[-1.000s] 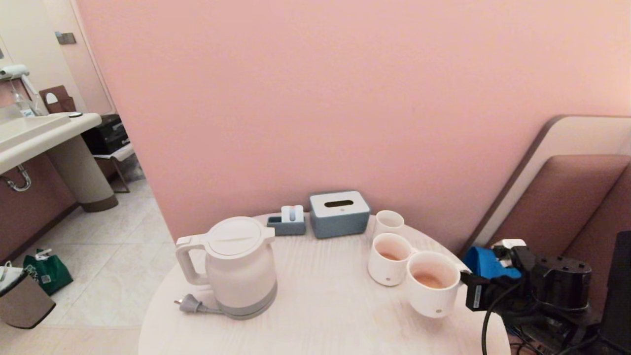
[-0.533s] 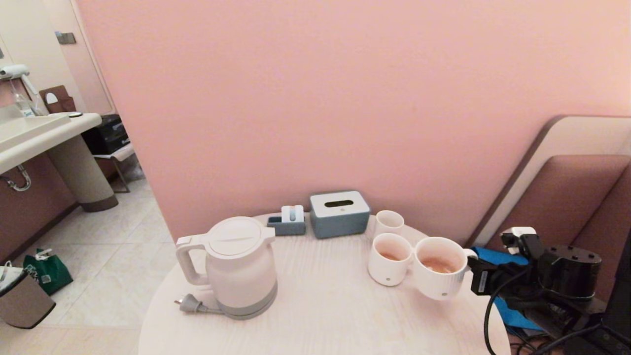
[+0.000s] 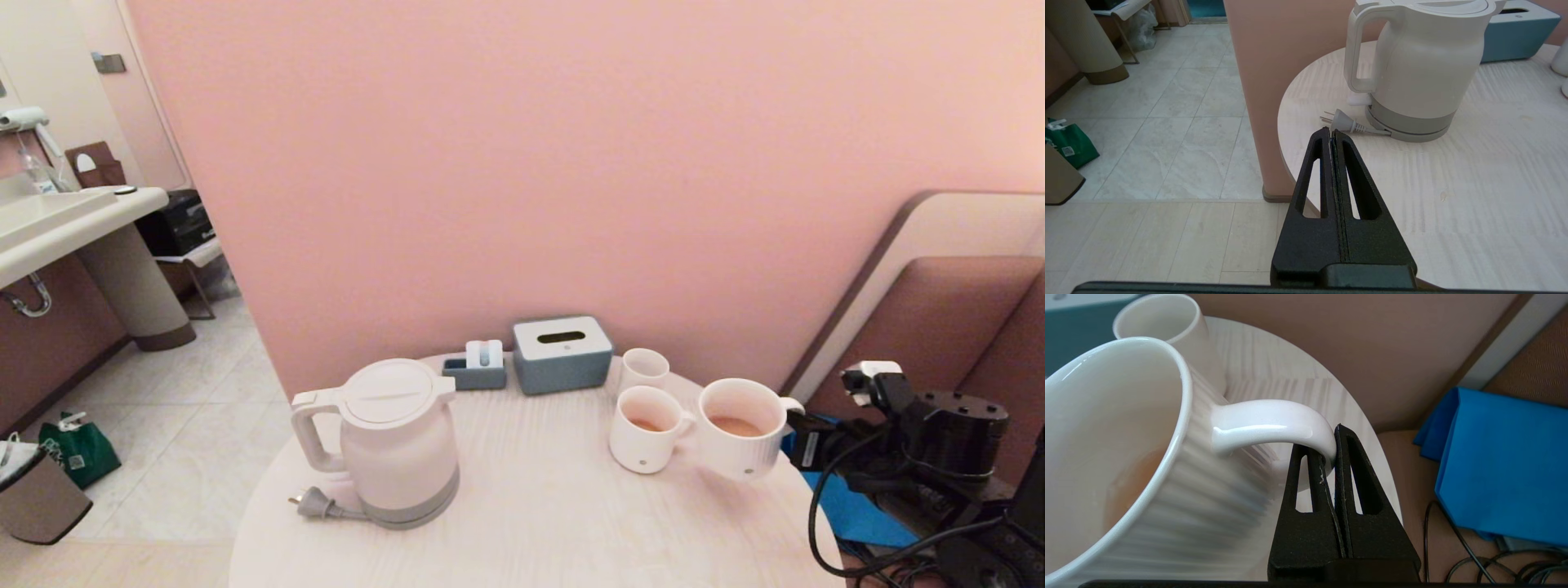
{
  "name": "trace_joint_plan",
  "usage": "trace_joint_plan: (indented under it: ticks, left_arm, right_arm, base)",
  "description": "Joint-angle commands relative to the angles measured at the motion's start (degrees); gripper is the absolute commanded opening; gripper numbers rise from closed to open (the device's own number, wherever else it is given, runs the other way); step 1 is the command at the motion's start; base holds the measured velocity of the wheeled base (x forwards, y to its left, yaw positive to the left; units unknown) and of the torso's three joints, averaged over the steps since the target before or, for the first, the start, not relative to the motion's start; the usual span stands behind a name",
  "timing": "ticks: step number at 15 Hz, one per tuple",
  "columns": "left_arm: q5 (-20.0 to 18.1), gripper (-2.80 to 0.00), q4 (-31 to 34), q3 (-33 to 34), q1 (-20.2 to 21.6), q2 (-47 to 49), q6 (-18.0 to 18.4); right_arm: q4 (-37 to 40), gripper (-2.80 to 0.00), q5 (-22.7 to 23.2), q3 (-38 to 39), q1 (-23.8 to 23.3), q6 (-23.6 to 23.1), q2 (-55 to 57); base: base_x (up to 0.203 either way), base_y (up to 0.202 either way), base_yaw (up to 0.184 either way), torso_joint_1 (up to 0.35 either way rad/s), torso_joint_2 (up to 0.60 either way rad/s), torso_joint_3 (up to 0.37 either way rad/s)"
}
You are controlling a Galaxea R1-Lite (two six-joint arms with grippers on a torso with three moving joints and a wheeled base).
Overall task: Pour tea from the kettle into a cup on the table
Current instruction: Pour water into another cup
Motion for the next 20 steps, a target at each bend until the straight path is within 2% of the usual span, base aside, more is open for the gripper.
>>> trace_joint_plan:
  ticks: [1,8,16,20]
  left_arm:
    - [0.0,-2.8,0.0,0.0,0.0,0.1,0.0]
    - [0.0,-2.8,0.0,0.0,0.0,0.1,0.0]
    - [0.0,-2.8,0.0,0.0,0.0,0.1,0.0]
    - [0.0,-2.8,0.1,0.0,0.0,0.1,0.0]
  right_arm:
    - [1.3,-2.8,0.0,-1.6,-0.1,-0.2,-1.6]
    - [13.3,-2.8,0.0,-9.2,-2.5,-2.6,-3.6]
    - [21.9,-2.8,-0.6,-17.3,-2.5,-4.2,-3.2]
    - [22.6,-2.8,-0.8,-18.8,-2.4,-5.8,-2.0]
  base:
    - [0.0,0.0,0.0,0.0,0.0,0.0]
    - [0.0,0.0,0.0,0.0,0.0,0.0]
    - [0.0,0.0,0.0,0.0,0.0,0.0]
    - [0.0,0.0,0.0,0.0,0.0,0.0]
